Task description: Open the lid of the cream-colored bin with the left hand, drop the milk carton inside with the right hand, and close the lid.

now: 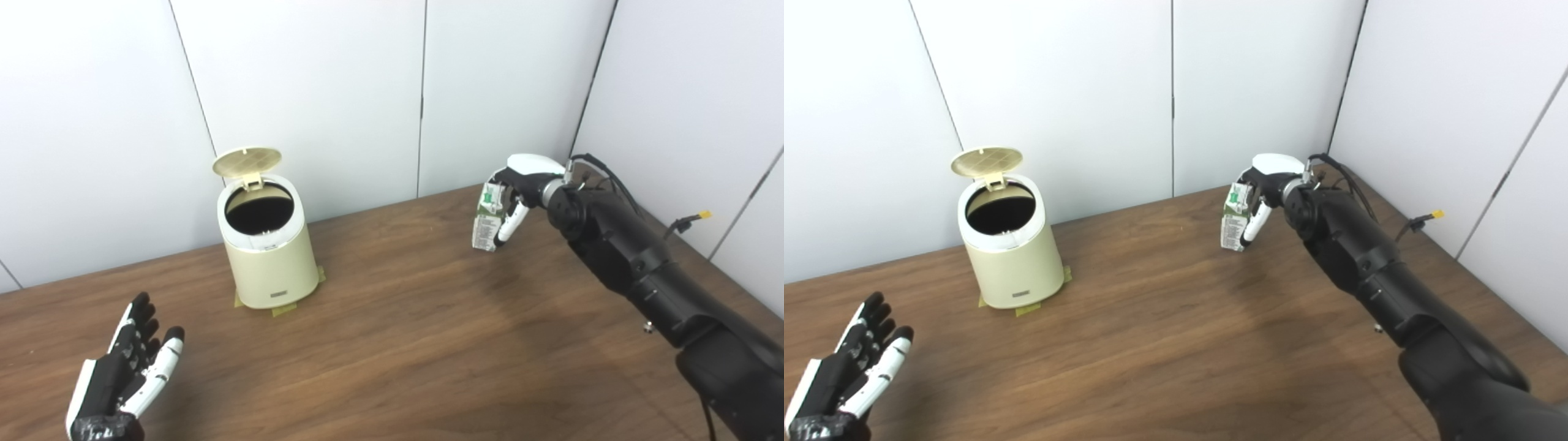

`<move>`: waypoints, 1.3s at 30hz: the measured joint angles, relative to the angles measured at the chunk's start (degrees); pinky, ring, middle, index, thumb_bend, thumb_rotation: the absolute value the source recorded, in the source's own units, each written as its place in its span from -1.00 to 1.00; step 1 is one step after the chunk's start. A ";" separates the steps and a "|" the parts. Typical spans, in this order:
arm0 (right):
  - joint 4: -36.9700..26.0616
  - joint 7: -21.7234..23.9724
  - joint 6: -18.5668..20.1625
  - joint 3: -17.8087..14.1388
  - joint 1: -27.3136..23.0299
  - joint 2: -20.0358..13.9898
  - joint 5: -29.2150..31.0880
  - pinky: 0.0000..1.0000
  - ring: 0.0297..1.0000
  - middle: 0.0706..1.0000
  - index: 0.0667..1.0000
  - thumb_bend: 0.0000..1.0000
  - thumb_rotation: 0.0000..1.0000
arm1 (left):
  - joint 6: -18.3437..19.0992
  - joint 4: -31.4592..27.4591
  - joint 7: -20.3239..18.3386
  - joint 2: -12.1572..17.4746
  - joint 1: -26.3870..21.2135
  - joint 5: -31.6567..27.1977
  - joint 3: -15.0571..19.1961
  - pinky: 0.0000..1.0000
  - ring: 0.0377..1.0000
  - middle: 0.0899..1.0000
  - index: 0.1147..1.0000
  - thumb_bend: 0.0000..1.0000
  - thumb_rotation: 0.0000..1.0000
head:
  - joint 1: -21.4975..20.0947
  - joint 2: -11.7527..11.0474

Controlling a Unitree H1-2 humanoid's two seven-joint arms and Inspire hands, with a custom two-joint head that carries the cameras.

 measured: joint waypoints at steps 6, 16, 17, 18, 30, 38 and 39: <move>-0.49 -1.02 2.52 -0.02 -0.33 1.00 -0.36 -0.15 0.16 0.31 0.53 0.83 -0.65 | 0.00 0.00 -0.08 0.29 0.02 0.50 -0.46 1.00 1.00 0.99 1.00 -0.29 -0.60 | -0.09 0.00; -1.54 4.75 6.35 -5.71 -1.00 4.71 -10.01 -0.20 0.13 0.30 0.61 0.88 -0.56 | 0.00 -0.01 -0.06 0.27 0.16 1.20 -1.02 1.00 1.00 1.00 1.00 -0.24 -0.86 | 0.26 0.53; -1.69 5.63 6.35 -6.50 -1.21 5.29 -11.21 -0.17 0.16 0.32 0.61 0.88 -0.56 | 0.00 -0.01 -0.02 0.27 0.17 1.19 -0.96 1.00 1.00 1.00 1.00 -0.24 -0.90 | 0.26 0.61; -1.73 6.11 6.35 -7.09 -1.41 5.71 -12.13 -0.11 0.22 0.36 0.61 0.87 -0.58 | 0.00 -0.01 0.02 0.25 0.16 1.13 -0.90 1.00 1.00 1.00 1.00 -0.24 -0.95 | 0.26 0.61; -2.76 9.97 6.36 -10.91 -1.46 7.72 -17.95 -0.14 0.15 0.32 0.51 0.79 -0.64 | -0.02 -0.20 0.03 0.17 0.17 0.97 -0.72 1.00 1.00 1.00 1.00 -0.24 -0.98 | 0.35 1.58; -1.59 9.45 6.37 -10.30 -1.22 7.73 -18.70 -0.14 0.06 0.20 0.46 0.83 -0.65 | -0.07 -0.19 -0.56 0.20 0.20 0.68 -0.67 1.00 1.00 1.00 1.00 -0.25 -0.95 | 0.26 1.67; -1.59 9.20 6.37 -10.09 -1.12 7.73 -18.70 -0.12 0.07 0.20 0.46 0.83 -0.65 | -0.07 -0.19 -0.66 0.20 0.20 0.68 -0.66 1.00 1.00 1.00 1.00 -0.25 -0.93 | 0.26 1.67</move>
